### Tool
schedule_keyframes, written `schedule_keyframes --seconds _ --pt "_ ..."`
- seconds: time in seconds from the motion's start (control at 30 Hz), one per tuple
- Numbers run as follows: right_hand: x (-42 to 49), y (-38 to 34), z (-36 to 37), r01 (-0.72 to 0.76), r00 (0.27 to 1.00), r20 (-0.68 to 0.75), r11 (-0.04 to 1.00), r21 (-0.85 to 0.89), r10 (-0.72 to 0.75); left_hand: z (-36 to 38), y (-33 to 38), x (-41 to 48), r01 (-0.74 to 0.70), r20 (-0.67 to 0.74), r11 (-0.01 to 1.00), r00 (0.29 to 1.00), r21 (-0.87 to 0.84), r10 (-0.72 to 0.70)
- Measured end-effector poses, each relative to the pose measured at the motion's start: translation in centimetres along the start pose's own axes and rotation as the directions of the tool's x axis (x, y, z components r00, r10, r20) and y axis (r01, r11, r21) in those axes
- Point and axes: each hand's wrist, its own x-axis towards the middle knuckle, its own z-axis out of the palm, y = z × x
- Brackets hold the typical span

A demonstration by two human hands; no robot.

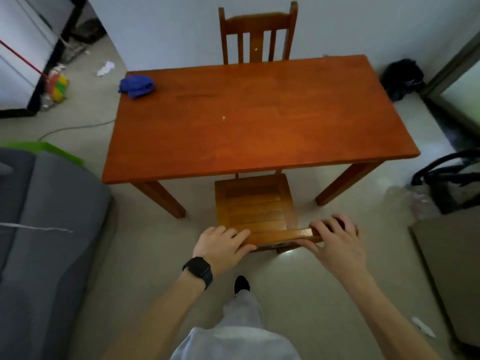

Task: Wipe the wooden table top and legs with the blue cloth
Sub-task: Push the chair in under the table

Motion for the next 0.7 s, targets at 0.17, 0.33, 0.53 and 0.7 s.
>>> schedule_keyframes --seconds 0.17,0.33,0.53,0.7 --pt "1.6 1.2 0.3 0.021 0.995 -0.093 1.0 0.006 -0.02 -0.7 -0.4 2.2 -0.047 0.007 0.999 0.999 -0.005 0.047" --pt "4.6 2.5 -0.1 0.007 0.989 -0.147 0.999 0.032 -0.003 -1.9 -1.6 6.6 -0.086 -0.03 0.996 0.996 0.028 0.087" --pt "10.0 5.5 -1.3 0.071 0.982 -0.181 0.996 0.045 -0.062 -4.0 -1.0 11.8 -0.071 0.003 0.997 0.997 0.036 0.071" --pt "15.4 8.0 -1.7 0.144 0.973 -0.184 0.989 0.017 -0.139 -5.7 -0.3 15.7 -0.005 0.03 0.998 1.0 0.062 0.004"
